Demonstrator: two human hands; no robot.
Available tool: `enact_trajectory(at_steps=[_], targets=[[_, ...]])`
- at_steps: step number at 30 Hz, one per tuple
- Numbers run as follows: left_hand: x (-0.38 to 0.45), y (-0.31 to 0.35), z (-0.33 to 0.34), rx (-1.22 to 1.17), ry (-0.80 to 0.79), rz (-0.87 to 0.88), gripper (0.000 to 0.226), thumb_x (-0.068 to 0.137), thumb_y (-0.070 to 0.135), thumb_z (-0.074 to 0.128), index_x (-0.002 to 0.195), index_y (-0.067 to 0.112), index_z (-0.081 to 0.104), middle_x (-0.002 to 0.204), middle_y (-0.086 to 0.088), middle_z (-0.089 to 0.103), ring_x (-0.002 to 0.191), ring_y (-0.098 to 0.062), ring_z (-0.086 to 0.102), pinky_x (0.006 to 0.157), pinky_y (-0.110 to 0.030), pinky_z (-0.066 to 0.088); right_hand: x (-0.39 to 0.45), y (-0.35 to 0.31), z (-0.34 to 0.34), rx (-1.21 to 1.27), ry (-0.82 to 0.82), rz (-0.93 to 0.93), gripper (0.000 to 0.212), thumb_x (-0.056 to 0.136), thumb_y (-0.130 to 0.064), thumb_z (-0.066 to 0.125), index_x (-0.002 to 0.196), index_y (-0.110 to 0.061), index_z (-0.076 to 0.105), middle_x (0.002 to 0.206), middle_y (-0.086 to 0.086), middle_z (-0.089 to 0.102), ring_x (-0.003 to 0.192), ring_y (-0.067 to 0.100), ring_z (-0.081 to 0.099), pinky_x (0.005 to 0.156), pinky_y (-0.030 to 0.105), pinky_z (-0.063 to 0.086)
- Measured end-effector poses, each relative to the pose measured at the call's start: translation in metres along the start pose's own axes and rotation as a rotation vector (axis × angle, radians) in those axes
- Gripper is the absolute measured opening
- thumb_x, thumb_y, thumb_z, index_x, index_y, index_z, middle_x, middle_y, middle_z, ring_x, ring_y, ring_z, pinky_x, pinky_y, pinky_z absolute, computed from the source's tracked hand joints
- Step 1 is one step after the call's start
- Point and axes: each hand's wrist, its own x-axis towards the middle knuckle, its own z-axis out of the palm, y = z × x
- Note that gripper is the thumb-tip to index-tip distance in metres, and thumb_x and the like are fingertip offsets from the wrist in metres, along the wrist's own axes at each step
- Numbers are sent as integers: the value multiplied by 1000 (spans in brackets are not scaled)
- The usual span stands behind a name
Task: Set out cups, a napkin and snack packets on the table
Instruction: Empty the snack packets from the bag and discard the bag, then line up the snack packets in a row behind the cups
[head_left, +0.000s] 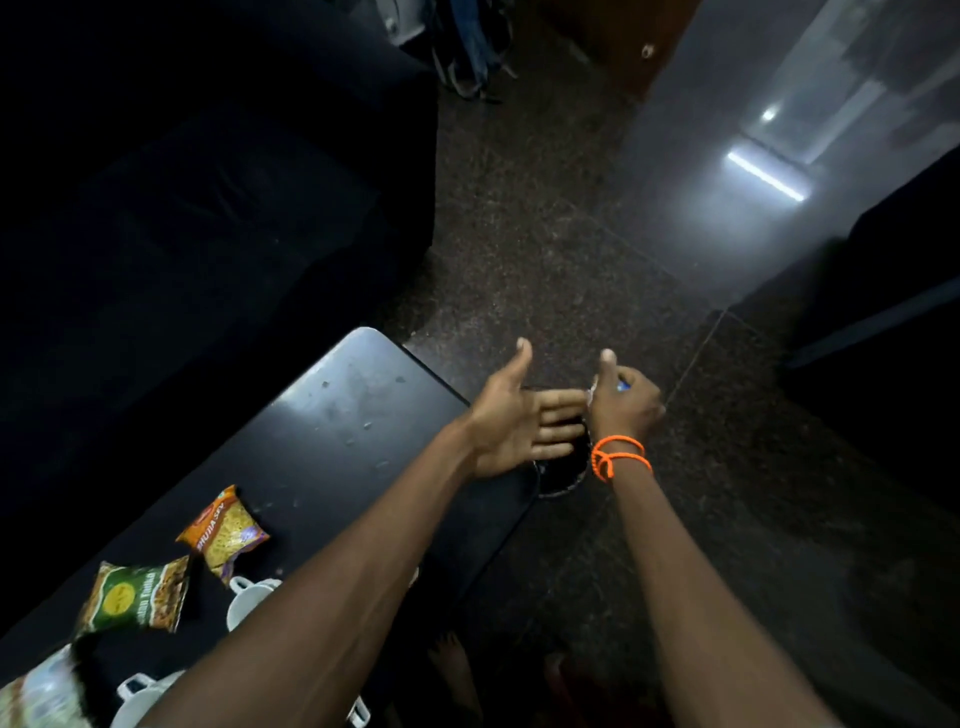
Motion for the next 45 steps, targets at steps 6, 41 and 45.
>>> enact_trajectory(at_steps=[6, 41, 45], targets=[[3, -23, -43, 24, 511, 116, 79, 99, 74, 31, 148, 16, 53, 148, -8, 58, 130, -28, 59, 109, -48, 49, 9, 30, 8, -86, 78, -266, 31, 90, -34, 71, 91, -3, 73, 93, 23, 65, 89, 40, 62, 81, 38, 44], [-313, -191, -297, -449, 1425, 581, 33, 104, 37, 59, 83, 13, 69, 70, -6, 64, 57, -14, 56, 47, -20, 39, -310, -94, 226, -286, -965, -829, 53, 89, -22, 72, 136, -2, 57, 135, 21, 59, 128, 36, 52, 111, 39, 36], [-359, -232, -316, -468, 1564, 512, 29, 100, 39, 63, 84, 17, 72, 77, -7, 72, 68, -18, 67, 60, -28, 49, -382, -90, 240, -363, -1136, -988, 51, 89, -25, 70, 136, -8, 58, 134, 17, 59, 127, 34, 53, 106, 40, 42]])
